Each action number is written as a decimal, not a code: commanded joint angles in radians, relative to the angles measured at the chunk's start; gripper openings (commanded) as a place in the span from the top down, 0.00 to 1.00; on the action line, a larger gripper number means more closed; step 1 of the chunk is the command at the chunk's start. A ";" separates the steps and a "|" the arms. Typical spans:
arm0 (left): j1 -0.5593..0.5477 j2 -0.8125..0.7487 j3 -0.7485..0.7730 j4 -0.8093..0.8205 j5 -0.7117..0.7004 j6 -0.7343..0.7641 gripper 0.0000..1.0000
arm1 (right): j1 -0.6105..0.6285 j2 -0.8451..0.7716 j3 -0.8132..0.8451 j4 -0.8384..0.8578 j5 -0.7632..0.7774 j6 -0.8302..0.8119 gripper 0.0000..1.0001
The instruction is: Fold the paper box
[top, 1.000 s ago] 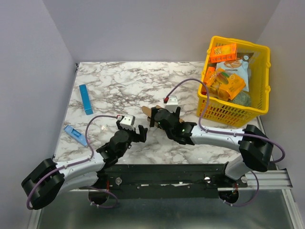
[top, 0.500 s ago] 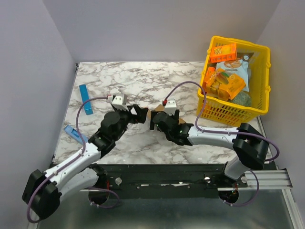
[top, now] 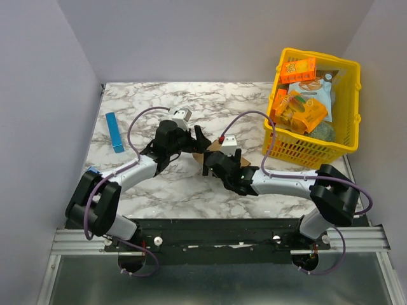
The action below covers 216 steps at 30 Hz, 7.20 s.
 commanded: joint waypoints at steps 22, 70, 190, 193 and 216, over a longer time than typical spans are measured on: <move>-0.012 0.218 -0.040 0.053 0.023 0.128 0.44 | -0.013 -0.111 0.067 -0.104 -0.200 -0.328 0.00; 0.016 0.167 -0.086 0.246 0.098 0.071 0.32 | -0.189 0.171 0.128 -0.183 -0.222 -0.953 0.35; -0.113 0.414 -0.089 0.530 0.012 -0.005 0.63 | -0.300 0.364 0.303 -0.424 -0.667 -0.674 0.00; -0.113 0.414 -0.099 0.542 0.015 -0.009 0.63 | -0.300 0.360 0.303 -0.427 -0.673 -0.634 0.00; -0.062 0.287 -0.170 0.530 0.006 -0.044 0.38 | -0.300 0.343 0.275 -0.450 -0.714 -0.643 0.23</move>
